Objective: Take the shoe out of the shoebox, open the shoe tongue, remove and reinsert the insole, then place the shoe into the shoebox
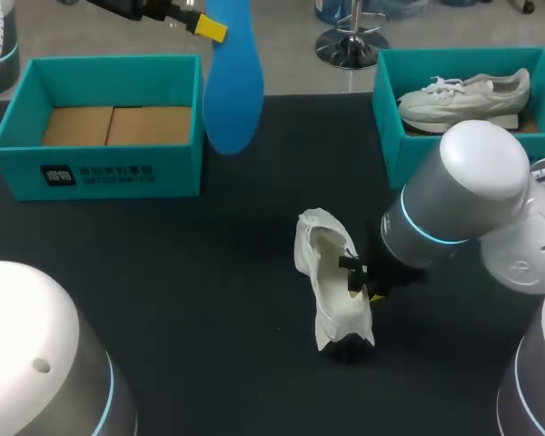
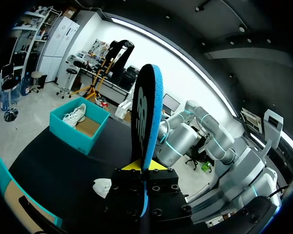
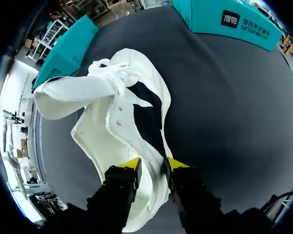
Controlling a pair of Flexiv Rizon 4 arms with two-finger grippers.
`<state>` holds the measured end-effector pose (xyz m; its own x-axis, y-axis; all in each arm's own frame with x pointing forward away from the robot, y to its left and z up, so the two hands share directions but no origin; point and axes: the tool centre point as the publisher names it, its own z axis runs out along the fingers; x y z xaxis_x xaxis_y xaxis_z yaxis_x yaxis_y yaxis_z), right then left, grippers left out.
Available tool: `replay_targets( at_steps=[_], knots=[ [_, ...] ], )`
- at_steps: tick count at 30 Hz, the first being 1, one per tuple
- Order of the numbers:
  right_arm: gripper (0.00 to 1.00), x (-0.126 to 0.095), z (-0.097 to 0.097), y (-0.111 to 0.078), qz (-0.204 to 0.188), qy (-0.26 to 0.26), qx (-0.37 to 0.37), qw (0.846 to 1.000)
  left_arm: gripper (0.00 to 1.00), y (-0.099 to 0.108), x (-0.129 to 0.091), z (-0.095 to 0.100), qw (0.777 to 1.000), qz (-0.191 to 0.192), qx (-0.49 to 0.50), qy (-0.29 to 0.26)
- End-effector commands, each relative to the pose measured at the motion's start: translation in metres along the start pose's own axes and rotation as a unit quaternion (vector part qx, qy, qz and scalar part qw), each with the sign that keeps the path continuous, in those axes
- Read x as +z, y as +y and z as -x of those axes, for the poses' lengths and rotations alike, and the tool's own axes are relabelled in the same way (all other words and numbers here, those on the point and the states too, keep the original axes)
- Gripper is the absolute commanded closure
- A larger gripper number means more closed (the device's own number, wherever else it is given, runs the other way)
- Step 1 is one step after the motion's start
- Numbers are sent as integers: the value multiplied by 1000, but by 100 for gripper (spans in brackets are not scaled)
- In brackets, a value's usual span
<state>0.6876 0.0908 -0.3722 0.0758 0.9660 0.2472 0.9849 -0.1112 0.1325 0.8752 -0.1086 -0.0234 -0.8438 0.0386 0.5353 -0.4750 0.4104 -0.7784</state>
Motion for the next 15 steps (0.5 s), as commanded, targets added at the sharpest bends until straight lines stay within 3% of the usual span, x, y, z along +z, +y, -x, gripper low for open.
replay_targets(
  at_steps=[1,5,8,15],
  knots=[
    [0,-34,-11,5,-33,0,1,999,100,0,-1,0,1000,1,0,1],
    [0,-56,-24,15,-78,23,-10,997,100,0,-1,0,1000,1,0,1],
    [0,-70,-29,28,-93,79,-10,992,100,0,-1,0,1000,1,0,1],
    [0,-110,-54,50,-62,247,-29,967,100,0,-1,0,1000,1,0,1]
  ],
)
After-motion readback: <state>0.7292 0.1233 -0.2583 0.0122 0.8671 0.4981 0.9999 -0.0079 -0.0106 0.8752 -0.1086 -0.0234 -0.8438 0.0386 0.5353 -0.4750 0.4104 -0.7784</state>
